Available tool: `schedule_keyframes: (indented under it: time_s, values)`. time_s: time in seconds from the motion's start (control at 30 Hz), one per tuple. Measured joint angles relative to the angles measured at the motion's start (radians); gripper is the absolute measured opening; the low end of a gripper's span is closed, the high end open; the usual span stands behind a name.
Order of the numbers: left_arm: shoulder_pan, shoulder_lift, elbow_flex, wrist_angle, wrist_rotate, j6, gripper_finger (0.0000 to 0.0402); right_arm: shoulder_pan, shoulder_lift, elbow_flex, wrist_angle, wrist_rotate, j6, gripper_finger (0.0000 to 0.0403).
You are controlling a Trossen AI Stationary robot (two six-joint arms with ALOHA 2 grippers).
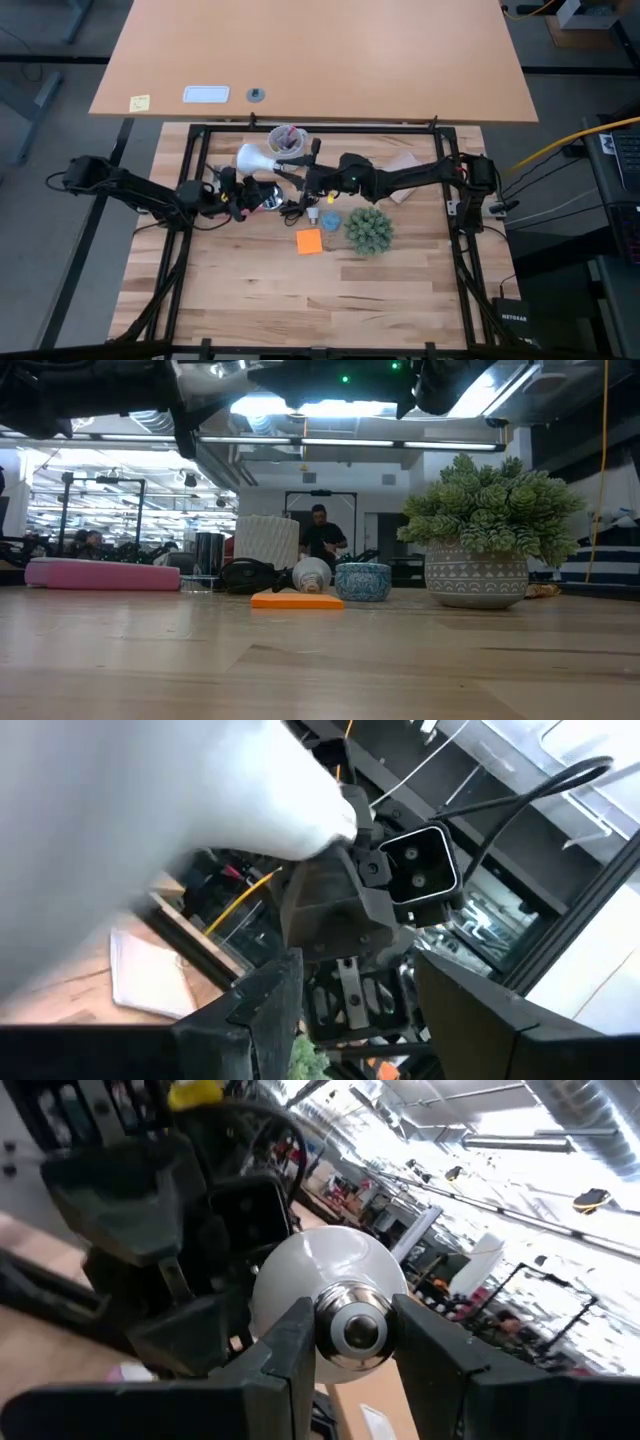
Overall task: Screw lightbulb
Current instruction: Insert the lightbulb into the silver lamp
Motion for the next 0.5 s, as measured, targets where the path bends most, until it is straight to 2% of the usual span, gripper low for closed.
schedule_keyframes:
  time_s: [0.27, 0.5]
  values:
    - [0.000, -0.014, -0.012, -0.092, 0.001, -0.023, 0.0186, 0.001, 0.000, 0.000, -0.112, 0.068, -0.131, 0.0117]
    - [-0.001, -0.020, -0.017, -0.196, -0.020, -0.276, 0.0186, 0.001, 0.000, 0.000, -0.118, 0.080, -0.197, 0.0117]
